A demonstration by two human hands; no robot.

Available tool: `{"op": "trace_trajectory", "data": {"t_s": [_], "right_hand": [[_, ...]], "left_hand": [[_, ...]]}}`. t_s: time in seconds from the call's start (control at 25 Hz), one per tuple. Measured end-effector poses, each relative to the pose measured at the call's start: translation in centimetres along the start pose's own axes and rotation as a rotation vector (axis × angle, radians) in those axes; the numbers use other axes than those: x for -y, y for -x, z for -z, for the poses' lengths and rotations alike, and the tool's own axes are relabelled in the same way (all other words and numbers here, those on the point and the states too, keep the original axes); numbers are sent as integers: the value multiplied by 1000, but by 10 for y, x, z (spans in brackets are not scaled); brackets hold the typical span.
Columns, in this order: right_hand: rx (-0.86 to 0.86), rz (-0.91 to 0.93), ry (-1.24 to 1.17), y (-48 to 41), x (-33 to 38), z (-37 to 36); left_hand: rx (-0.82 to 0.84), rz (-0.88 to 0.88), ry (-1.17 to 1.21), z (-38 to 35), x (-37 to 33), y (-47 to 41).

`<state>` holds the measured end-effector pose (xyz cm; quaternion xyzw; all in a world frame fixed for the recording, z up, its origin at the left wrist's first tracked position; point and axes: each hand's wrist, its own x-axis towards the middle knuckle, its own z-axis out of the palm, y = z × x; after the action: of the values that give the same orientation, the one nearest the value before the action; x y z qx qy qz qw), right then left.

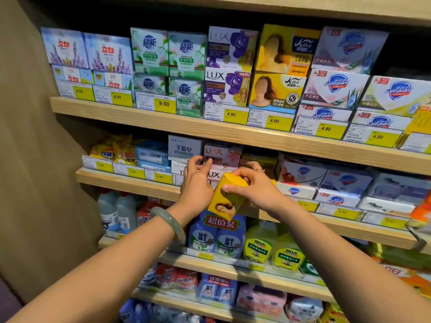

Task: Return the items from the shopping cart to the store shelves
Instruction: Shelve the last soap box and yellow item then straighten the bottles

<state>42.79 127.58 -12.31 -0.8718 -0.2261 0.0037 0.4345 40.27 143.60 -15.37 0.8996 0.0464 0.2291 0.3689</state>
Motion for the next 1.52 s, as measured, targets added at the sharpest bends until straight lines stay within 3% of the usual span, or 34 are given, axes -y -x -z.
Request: {"op": "trace_trajectory", "data": {"t_s": [0.24,0.44,0.68,0.92,1.0,1.2,1.4,1.52], "right_hand": [[-3,-9,-14,3,-3,7],[-385,-174,-186,1,-14,24],[-670,-459,-233,7,-28,40],[-529,-459,-710,13,-41,39],[-484,-399,-593,18,-40,35],[-455,-266,-14,24,-40,31],[-412,-149,281,26,-45,34],[-450,-99,292,25,-43,37]], "left_hand": [[19,-13,-114,3,-1,3],[-79,-221,-68,-6,-14,8],[10,-535,-213,-39,-42,29],[53,-565,-300,-53,-46,30],[50,-555,-317,-52,-44,32],[8,-513,-373,-50,-38,38],[22,-520,-423,-52,-44,41],[69,-481,-454,-56,-51,38]]}}
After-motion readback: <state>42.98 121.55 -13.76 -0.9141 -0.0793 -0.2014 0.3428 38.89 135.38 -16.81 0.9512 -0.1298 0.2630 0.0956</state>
